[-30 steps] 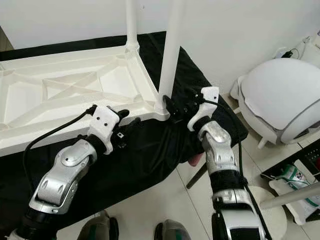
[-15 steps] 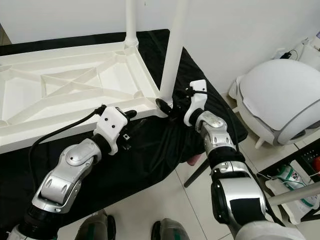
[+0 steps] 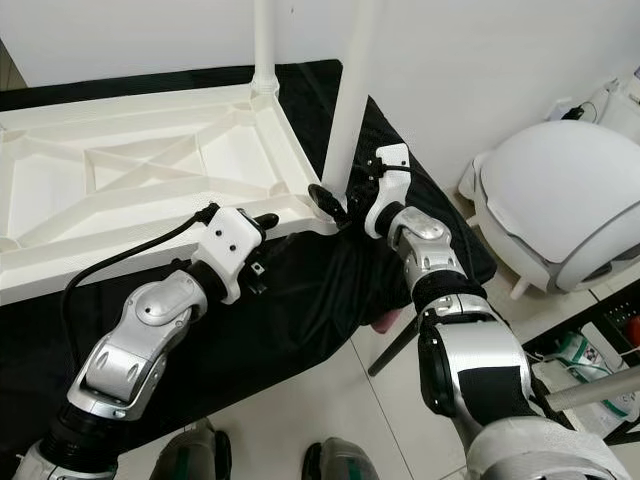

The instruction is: Building children table

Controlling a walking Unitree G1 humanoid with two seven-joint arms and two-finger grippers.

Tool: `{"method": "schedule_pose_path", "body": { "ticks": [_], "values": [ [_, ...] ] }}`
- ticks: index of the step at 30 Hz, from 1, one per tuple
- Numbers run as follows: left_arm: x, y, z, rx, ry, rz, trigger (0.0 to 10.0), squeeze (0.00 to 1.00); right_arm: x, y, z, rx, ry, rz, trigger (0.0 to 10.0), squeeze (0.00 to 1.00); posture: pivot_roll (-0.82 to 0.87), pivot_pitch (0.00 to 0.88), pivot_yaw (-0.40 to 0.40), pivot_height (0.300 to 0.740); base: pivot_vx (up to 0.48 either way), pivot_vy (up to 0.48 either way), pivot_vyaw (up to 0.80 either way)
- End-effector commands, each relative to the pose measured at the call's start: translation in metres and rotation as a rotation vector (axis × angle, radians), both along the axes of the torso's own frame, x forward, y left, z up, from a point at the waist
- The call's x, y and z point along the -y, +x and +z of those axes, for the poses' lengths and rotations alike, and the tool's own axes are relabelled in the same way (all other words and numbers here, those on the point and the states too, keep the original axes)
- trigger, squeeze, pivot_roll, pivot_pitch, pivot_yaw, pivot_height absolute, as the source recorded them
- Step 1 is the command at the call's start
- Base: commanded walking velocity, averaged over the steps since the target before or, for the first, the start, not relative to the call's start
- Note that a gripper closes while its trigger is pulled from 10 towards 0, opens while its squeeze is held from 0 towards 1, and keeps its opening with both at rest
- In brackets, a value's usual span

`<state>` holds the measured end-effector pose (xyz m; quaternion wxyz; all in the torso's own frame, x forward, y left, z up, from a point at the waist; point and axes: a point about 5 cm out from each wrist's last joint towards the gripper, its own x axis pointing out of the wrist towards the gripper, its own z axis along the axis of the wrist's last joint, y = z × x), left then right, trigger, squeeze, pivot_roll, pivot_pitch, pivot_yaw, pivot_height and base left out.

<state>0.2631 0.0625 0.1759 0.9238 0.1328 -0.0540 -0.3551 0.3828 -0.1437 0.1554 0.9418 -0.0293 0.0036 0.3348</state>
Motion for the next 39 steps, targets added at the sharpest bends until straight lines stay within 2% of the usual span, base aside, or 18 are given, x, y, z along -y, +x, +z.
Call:
{"method": "schedule_pose_path", "body": {
  "ticks": [1,8,15,16,19,21,25,29,31,32,34,35,38,39],
  "values": [
    [0.007,-0.001,-0.002,-0.009,-0.006,-0.043,10.0,0.00,0.001,0.000,-0.002,-0.016,-0.018,0.005,0.0,0.00,0.02,0.000,-0.089,0.740,0.000,0.000,0.00],
    [0.022,-0.001,0.002,0.003,-0.023,-0.108,10.0,0.00,0.001,-0.002,-0.011,-0.052,-0.048,0.011,0.0,0.00,0.00,0.000,-0.087,0.740,0.000,0.000,0.00],
    [0.027,0.003,0.006,0.026,-0.020,-0.116,10.0,0.00,0.001,-0.003,-0.014,-0.052,-0.046,-0.006,0.0,0.00,0.00,0.000,-0.089,0.740,0.000,0.000,0.00],
    [0.027,0.005,0.009,0.032,-0.025,-0.114,10.0,0.00,0.002,-0.002,-0.014,-0.044,-0.042,-0.033,10.0,0.00,0.00,0.000,-0.087,0.740,0.000,0.000,0.00],
    [0.027,0.005,0.010,0.036,-0.030,-0.113,10.0,0.00,0.003,-0.002,-0.013,-0.038,-0.038,-0.050,10.0,0.00,0.00,0.000,-0.086,0.740,0.000,0.000,0.00],
    [0.028,0.005,0.012,0.038,-0.042,-0.111,10.0,0.00,0.010,0.000,-0.012,-0.030,0.012,-0.169,10.0,0.00,-0.01,0.000,-0.077,0.740,0.000,0.000,0.00],
    [0.030,0.004,0.012,0.037,-0.051,-0.114,10.0,0.00,0.012,0.001,-0.013,-0.027,0.040,-0.253,10.0,0.00,-0.02,0.000,-0.072,0.740,0.000,0.000,0.00],
    [0.032,0.005,0.013,0.035,-0.057,-0.121,10.0,0.00,0.007,0.001,-0.013,-0.044,0.103,-0.344,10.0,0.00,-0.03,0.000,-0.070,0.740,0.000,0.000,0.00],
    [0.033,0.005,0.013,0.034,-0.062,-0.128,10.0,0.00,-0.007,-0.004,-0.015,-0.068,0.184,-0.426,10.0,0.00,-0.05,0.000,-0.064,0.740,0.000,0.000,0.00],
    [0.033,0.005,0.013,0.034,-0.062,-0.128,10.0,0.00,-0.007,-0.004,-0.015,-0.068,0.184,-0.426,10.0,0.00,-0.05,0.000,-0.064,0.740,0.000,0.000,0.00],
    [0.035,0.005,0.013,0.032,-0.065,-0.136,10.0,0.00,-0.022,-0.014,-0.014,-0.063,0.227,-0.504,10.0,0.00,-0.05,0.000,-0.063,0.740,0.000,0.000,0.00],
    [0.035,0.005,0.013,0.032,-0.065,-0.136,10.0,0.00,-0.022,-0.014,-0.014,-0.063,0.227,-0.504,10.0,0.00,-0.05,0.000,-0.063,0.740,0.000,0.000,0.00],
    [0.037,0.005,0.012,0.027,-0.067,-0.156,10.0,0.00,-0.051,-0.033,-0.005,-0.055,0.242,-0.574,10.0,0.00,-0.06,0.000,-0.058,0.740,0.000,0.000,0.00],
    [0.037,0.005,0.012,0.027,-0.067,-0.156,10.0,0.00,-0.051,-0.033,-0.005,-0.055,0.242,-0.574,10.0,0.00,-0.06,0.000,-0.058,0.740,0.000,0.000,0.00]
  ]
}}
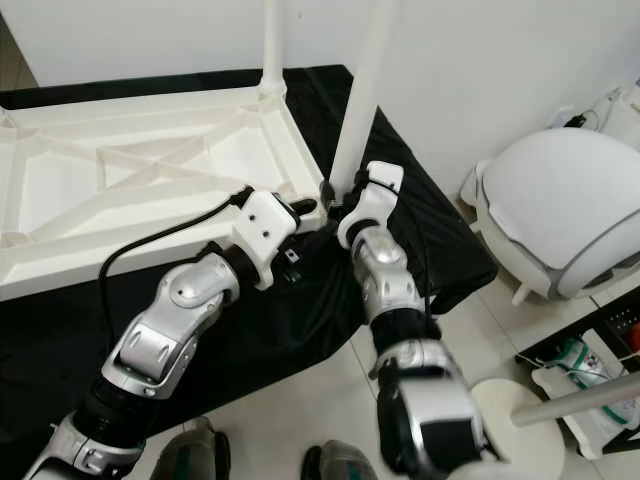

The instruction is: Building children table

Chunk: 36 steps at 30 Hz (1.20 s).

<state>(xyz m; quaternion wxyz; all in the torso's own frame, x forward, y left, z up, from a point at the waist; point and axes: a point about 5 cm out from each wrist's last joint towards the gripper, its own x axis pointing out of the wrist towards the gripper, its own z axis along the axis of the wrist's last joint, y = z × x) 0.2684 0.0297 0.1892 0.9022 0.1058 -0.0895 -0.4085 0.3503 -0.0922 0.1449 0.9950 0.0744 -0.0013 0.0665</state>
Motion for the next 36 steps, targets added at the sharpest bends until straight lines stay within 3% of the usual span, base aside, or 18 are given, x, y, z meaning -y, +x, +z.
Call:
{"method": "schedule_pose_path", "body": {
  "ticks": [1,4,6,7,9,10,11,12,16,20,22,23,24,25,26,29,36],
  "values": [
    [0.004,0.000,-0.001,-0.007,-0.003,-0.030,10.0,0.00,0.000,0.000,0.006,-0.002,0.040,-0.025,10.0,0.00,-0.06,0.000,-0.058,0.740,0.000,0.000,0.00],
    [0.005,-0.001,-0.001,-0.011,-0.004,-0.038,10.0,0.00,-0.011,-0.005,0.011,-0.001,0.017,-0.021,10.0,0.00,-0.07,0.000,-0.056,0.740,0.000,0.000,0.00],
    [0.005,-0.001,-0.002,-0.015,-0.007,-0.041,10.0,0.00,-0.010,-0.005,0.011,-0.003,0.020,-0.020,10.0,0.00,-0.07,0.000,-0.056,0.740,0.000,0.000,0.00],
    [0.004,-0.001,-0.002,-0.018,-0.008,-0.041,10.0,0.00,-0.005,-0.005,0.009,-0.004,0.025,-0.022,10.0,0.60,-0.06,0.000,-0.059,0.740,0.000,0.000,0.00],
    [0.004,-0.001,-0.002,-0.018,-0.008,-0.041,10.0,0.00,-0.005,-0.005,0.009,-0.004,0.025,-0.022,10.0,0.60,-0.06,0.000,-0.059,0.740,0.000,0.000,0.00],
    [0.003,-0.001,-0.003,-0.021,-0.008,-0.039,10.0,0.00,-0.001,-0.005,0.007,-0.003,0.036,-0.017,10.0,0.92,-0.06,0.000,-0.059,0.740,0.000,0.000,0.00],
    [0.003,-0.001,-0.003,-0.021,-0.008,-0.039,10.0,0.00,-0.001,-0.005,0.007,-0.003,0.036,-0.017,10.0,0.92,-0.06,0.000,-0.059,0.740,0.000,0.000,0.00],
    [0.002,0.000,-0.003,-0.024,-0.006,-0.035,10.0,0.00,0.005,-0.005,0.007,0.011,0.036,-0.005,10.0,1.00,-0.06,0.000,-0.059,0.740,0.000,0.000,0.00],
    [-0.002,-0.001,-0.007,-0.034,0.001,-0.024,10.0,0.00,0.017,-0.003,0.006,0.028,0.013,0.059,10.0,1.00,-0.06,0.000,-0.058,0.740,0.000,0.000,0.00],
    [-0.004,-0.001,-0.007,-0.040,-0.002,-0.019,10.0,0.00,0.020,-0.005,0.009,0.036,0.002,0.148,10.0,1.00,-0.05,0.000,-0.061,0.740,0.000,0.000,0.00],
    [-0.010,-0.001,-0.005,-0.048,-0.019,-0.007,10.0,0.00,0.025,-0.004,0.008,0.041,-0.046,0.261,10.0,1.00,-0.04,0.000,-0.061,0.740,0.000,0.000,0.00],
    [-0.010,-0.001,-0.005,-0.048,-0.019,-0.007,10.0,0.00,0.025,-0.004,0.008,0.041,-0.046,0.261,10.0,1.00,-0.04,0.000,-0.061,0.740,0.000,0.000,0.00],
    [-0.013,-0.001,-0.004,-0.050,-0.022,0.001,10.0,0.00,0.028,-0.004,0.008,0.042,-0.065,0.303,10.0,0.29,-0.04,0.000,-0.061,0.740,0.000,0.000,0.00],
    [-0.013,-0.001,-0.004,-0.050,-0.022,0.001,10.0,0.00,0.028,-0.004,0.008,0.042,-0.065,0.303,10.0,0.29,-0.04,0.000,-0.061,0.740,0.000,0.000,0.00],
    [-0.021,0.001,-0.005,-0.051,-0.009,0.018,10.0,0.00,0.034,0.000,0.009,0.059,-0.117,0.394,10.0,0.00,-0.03,0.000,-0.060,0.740,0.000,0.000,0.00],
    [-0.027,-0.001,-0.006,-0.061,0.001,0.014,10.0,0.00,0.037,0.003,0.010,0.094,-0.203,0.477,10.0,0.00,-0.03,0.003,-0.055,0.740,0.000,0.000,0.00],
    [-0.030,-0.011,-0.011,-0.089,0.029,-0.021,10.0,0.00,0.042,0.014,0.006,0.075,-0.248,0.556,10.0,0.00,-0.01,0.010,-0.059,0.740,0.000,0.000,0.00]
  ]
}}
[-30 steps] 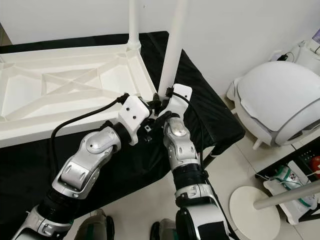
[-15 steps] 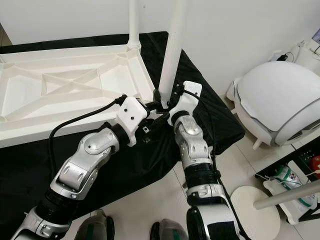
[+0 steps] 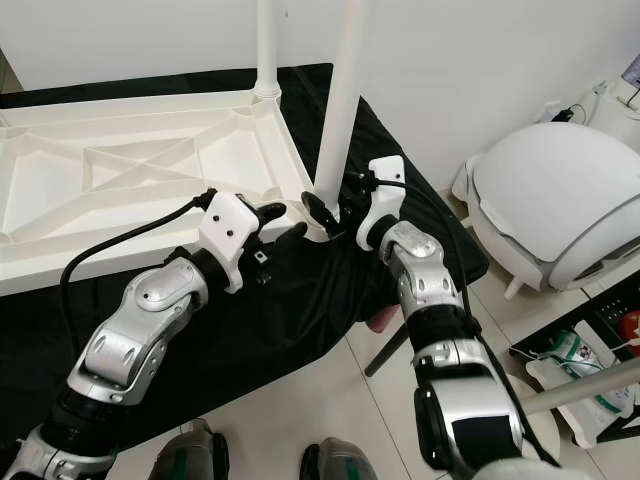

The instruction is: Building children table

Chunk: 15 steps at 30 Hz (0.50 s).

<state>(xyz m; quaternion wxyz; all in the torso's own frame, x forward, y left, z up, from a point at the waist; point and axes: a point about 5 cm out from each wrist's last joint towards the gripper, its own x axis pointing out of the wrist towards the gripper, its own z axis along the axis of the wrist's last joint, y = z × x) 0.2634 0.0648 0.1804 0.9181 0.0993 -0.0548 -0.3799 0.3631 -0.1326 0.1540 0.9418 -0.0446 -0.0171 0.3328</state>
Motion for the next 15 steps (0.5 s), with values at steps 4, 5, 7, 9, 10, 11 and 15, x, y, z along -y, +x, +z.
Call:
{"method": "schedule_pose_path", "body": {
  "ticks": [4,5,7,9,10,11,15],
  "values": [
    [0.005,-0.010,-0.003,-0.033,0.023,-0.102,10.0,0.00,0.003,0.005,-0.003,-0.020,-0.035,0.028,10.0,0.00,0.00,0.009,-0.062,0.740,0.000,0.000,0.00],
    [0.005,-0.011,-0.004,-0.039,0.022,-0.106,10.0,0.00,0.003,0.007,-0.004,-0.027,-0.047,0.037,10.0,0.00,0.01,0.008,-0.064,0.740,0.000,0.000,0.00],
    [0.005,-0.013,-0.004,-0.045,0.020,-0.112,10.0,0.00,0.003,0.008,-0.004,-0.035,-0.052,0.043,10.0,0.00,0.01,0.008,-0.066,0.740,0.000,0.000,0.00],
    [0.005,-0.014,-0.004,-0.051,0.018,-0.115,10.0,0.00,0.003,0.010,-0.004,-0.039,-0.060,0.054,10.0,0.00,0.02,0.007,-0.069,0.740,0.000,0.000,0.00],
    [0.005,-0.014,-0.004,-0.051,0.018,-0.115,10.0,0.00,0.003,0.010,-0.004,-0.039,-0.060,0.054,10.0,0.00,0.02,0.007,-0.069,0.740,0.000,0.000,0.00],
    [0.005,-0.015,-0.004,-0.055,0.018,-0.114,10.0,0.00,0.003,0.013,-0.004,-0.037,-0.069,0.058,10.0,0.00,0.02,0.007,-0.072,0.740,0.000,0.000,0.00],
    [0.001,-0.016,-0.004,-0.061,0.025,-0.100,10.0,0.00,0.001,0.017,0.000,-0.028,-0.080,0.067,7.8,0.00,0.04,0.004,-0.076,0.740,0.000,0.000,0.00]
  ]
}}
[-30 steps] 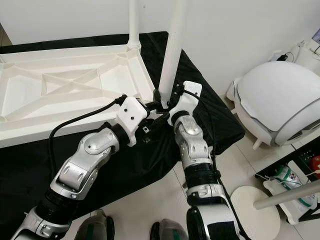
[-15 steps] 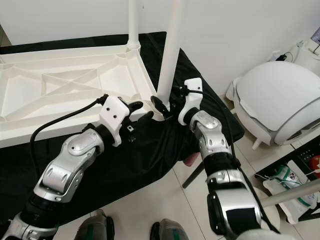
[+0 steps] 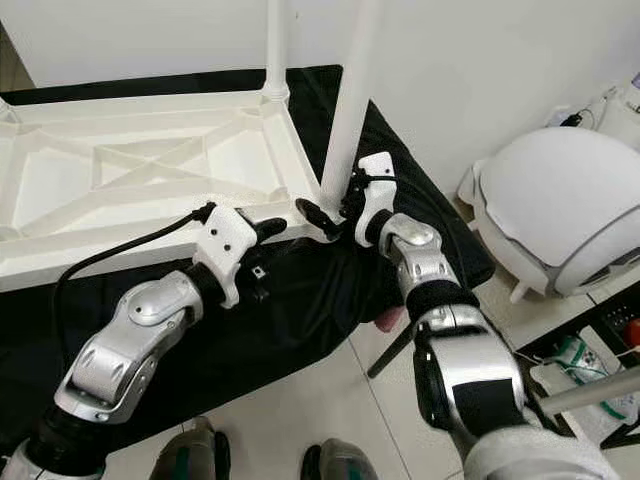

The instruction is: Building children table

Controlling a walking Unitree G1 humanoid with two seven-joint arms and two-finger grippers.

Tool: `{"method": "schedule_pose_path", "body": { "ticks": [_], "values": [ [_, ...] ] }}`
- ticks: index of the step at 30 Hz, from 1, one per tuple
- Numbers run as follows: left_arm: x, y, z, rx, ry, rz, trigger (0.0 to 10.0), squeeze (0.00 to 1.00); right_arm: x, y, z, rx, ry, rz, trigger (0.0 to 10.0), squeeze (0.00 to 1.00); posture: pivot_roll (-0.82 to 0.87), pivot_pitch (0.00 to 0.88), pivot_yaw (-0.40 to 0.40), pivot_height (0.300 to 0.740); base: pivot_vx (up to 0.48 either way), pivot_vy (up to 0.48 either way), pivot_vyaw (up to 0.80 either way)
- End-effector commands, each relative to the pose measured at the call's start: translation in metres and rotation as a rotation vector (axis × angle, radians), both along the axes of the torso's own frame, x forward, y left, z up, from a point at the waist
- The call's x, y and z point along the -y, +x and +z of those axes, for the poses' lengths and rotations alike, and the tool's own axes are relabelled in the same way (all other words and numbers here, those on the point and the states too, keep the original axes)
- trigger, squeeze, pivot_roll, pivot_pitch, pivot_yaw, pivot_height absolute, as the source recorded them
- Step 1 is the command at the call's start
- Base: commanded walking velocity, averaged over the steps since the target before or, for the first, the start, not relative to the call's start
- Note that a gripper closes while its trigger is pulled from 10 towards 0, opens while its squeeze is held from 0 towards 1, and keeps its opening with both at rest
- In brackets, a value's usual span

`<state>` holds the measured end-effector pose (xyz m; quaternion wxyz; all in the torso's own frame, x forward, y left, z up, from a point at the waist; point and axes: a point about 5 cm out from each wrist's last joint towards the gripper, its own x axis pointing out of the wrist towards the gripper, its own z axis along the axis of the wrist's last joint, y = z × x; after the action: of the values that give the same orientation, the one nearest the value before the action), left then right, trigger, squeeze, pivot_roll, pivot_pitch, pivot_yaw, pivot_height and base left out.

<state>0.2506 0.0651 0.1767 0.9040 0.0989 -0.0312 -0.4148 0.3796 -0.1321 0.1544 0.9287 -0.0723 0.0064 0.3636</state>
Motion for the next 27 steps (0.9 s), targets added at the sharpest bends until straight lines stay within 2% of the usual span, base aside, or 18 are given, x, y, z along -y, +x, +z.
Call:
{"method": "schedule_pose_path", "body": {
  "ticks": [1,2,3,4,16,17,18,19,24,27],
  "values": [
    [0.002,-0.003,0.000,-0.013,0.001,-0.029,10.0,0.00,0.002,0.001,0.000,0.000,-0.010,0.003,7.8,0.00,0.04,0.004,-0.076,0.740,0.000,0.000,0.00],
    [0.001,-0.004,0.000,-0.015,0.002,-0.027,10.0,0.00,0.001,0.001,0.000,0.000,-0.013,0.006,2.8,0.00,0.04,0.003,-0.077,0.740,0.000,0.000,0.00],
    [0.000,-0.004,-0.001,-0.018,0.004,-0.026,10.0,0.00,0.001,0.001,0.000,-0.002,-0.020,0.008,1.9,0.00,0.04,0.004,-0.077,0.740,0.000,0.000,0.00],
    [0.000,-0.005,-0.001,-0.021,0.005,-0.025,10.0,0.00,0.002,0.002,-0.002,-0.005,-0.035,0.001,0.0,0.00,0.05,0.001,-0.078,0.740,0.000,0.000,0.00],
    [-0.002,-0.005,-0.001,-0.029,0.009,-0.019,10.0,0.00,0.014,-0.003,-0.020,-0.058,-0.093,-0.039,0.0,0.00,0.04,0.000,-0.080,0.740,0.000,0.000,0.00],
    [-0.002,-0.005,-0.001,-0.031,0.008,-0.020,10.0,0.00,0.017,-0.003,-0.021,-0.062,-0.086,-0.063,4.2,0.00,0.04,0.001,-0.080,0.740,0.000,0.000,0.00],
    [-0.002,-0.005,-0.001,-0.031,0.008,-0.020,10.0,0.00,0.017,-0.003,-0.021,-0.062,-0.086,-0.063,4.2,0.00,0.04,0.001,-0.080,0.740,0.000,0.000,0.00],
    [-0.001,-0.006,-0.001,-0.032,0.007,-0.022,10.0,0.00,0.019,-0.002,-0.022,-0.070,-0.074,-0.094,10.0,0.00,0.04,0.000,-0.080,0.740,0.000,0.000,0.00],
    [0.000,-0.007,-0.001,-0.039,0.002,-0.026,10.0,0.00,0.025,0.004,-0.019,-0.050,-0.042,-0.306,10.0,0.00,0.03,0.007,-0.075,0.740,0.000,0.000,0.00],
    [0.001,-0.008,-0.002,-0.047,-0.002,-0.032,10.0,0.00,0.025,0.008,-0.018,-0.085,0.051,-0.438,10.0,0.00,0.02,0.008,-0.074,0.740,0.000,0.000,0.00]
  ]
}}
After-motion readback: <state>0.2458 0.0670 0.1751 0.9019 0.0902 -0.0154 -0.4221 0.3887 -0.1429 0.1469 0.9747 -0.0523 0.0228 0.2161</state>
